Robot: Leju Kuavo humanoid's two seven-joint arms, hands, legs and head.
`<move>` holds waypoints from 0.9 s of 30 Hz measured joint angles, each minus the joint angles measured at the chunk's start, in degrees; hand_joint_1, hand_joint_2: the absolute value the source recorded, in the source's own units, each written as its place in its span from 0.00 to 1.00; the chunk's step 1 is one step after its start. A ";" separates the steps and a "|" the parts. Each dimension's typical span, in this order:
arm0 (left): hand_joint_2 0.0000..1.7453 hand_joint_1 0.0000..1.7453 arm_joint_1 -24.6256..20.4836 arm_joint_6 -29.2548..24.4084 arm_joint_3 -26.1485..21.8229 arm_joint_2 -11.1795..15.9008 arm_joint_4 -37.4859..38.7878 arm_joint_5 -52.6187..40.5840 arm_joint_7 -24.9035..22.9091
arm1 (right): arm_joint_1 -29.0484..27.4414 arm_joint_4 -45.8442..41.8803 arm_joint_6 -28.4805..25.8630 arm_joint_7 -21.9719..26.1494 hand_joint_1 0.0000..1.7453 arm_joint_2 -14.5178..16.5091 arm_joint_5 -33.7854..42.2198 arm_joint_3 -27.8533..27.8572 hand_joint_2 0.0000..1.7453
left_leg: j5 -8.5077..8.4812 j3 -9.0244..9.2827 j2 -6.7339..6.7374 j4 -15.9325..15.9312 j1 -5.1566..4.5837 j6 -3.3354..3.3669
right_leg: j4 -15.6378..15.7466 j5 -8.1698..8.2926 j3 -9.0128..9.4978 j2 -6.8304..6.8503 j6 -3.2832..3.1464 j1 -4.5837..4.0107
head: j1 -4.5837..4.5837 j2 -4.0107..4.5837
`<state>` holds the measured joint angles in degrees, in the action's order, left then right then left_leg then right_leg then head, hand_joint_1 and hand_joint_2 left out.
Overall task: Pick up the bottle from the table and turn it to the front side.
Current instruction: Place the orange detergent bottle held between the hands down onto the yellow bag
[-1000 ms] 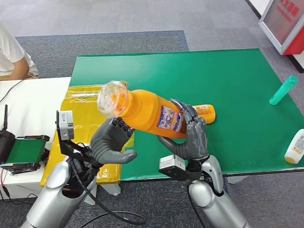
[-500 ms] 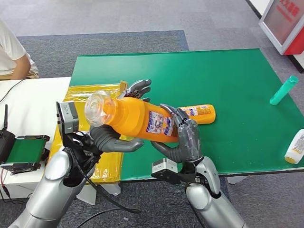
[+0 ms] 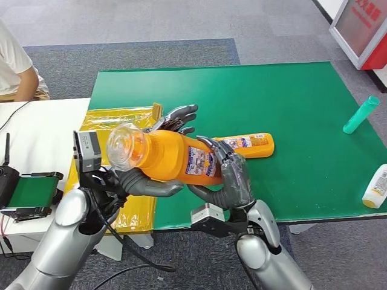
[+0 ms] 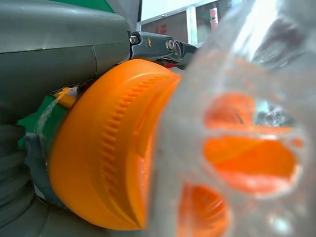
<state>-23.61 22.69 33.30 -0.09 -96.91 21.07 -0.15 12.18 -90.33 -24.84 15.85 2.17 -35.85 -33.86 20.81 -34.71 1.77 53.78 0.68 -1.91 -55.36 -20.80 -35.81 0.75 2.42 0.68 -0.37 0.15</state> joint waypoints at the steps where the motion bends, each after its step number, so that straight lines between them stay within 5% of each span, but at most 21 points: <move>1: 1.00 0.51 -0.06 0.37 0.01 0.13 0.00 0.02 0.03 | -0.14 -0.25 0.48 0.01 1.00 -0.04 0.20 -0.01 1.00 | 0.00 0.00 0.00 0.00 0.00 0.00 | 0.00 0.00 0.00 0.00 0.00 0.00 | 0.00 0.00; 3: 1.00 0.97 -0.18 0.90 0.02 0.40 0.01 0.10 0.05 | -0.35 -0.64 1.09 0.02 1.00 -0.11 0.31 -0.03 1.00 | 0.00 0.00 0.00 0.00 0.00 0.00 | 0.00 0.00 0.00 0.00 0.00 0.00 | 0.00 0.00; 22: 1.00 1.00 -0.32 1.68 0.61 1.44 0.02 -1.96 1.14 | -1.35 -1.43 1.48 0.58 1.00 -0.96 1.03 0.00 1.00 | 0.00 0.00 0.00 0.00 0.00 0.00 | 0.00 0.00 0.00 0.00 0.00 0.00 | 0.00 0.00; 23: 1.00 1.00 -0.32 1.67 0.64 1.44 0.02 -1.97 1.19 | -1.36 -1.43 1.47 0.67 0.90 -0.97 1.09 0.02 1.00 | 0.00 0.00 0.00 0.00 0.00 0.00 | 0.00 0.00 0.00 0.00 0.00 0.00 | 0.00 0.00; 26: 1.00 1.00 -0.17 1.51 0.68 1.48 0.02 -1.64 1.41 | -1.52 -1.44 1.49 1.04 0.23 -0.97 1.54 0.09 1.00 | 0.00 0.00 0.00 0.00 0.00 0.00 | 0.00 0.00 0.01 0.00 0.00 0.00 | 0.00 0.00; 27: 1.00 1.00 0.07 1.35 0.60 1.50 0.02 -1.12 1.61 | -1.70 -1.54 1.53 1.16 0.08 -0.97 1.82 0.09 1.00 | 0.00 0.00 0.00 0.00 0.00 0.00 | 0.00 0.00 0.01 0.00 0.00 0.00 | 0.00 0.00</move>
<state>-23.55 24.04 33.90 1.41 -96.90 19.95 1.45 10.48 -91.87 -23.31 17.02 1.20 -34.02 -33.76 20.81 -34.71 1.77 53.78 0.68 -1.91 -55.36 -20.80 -35.80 0.75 2.42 0.68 -0.37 0.15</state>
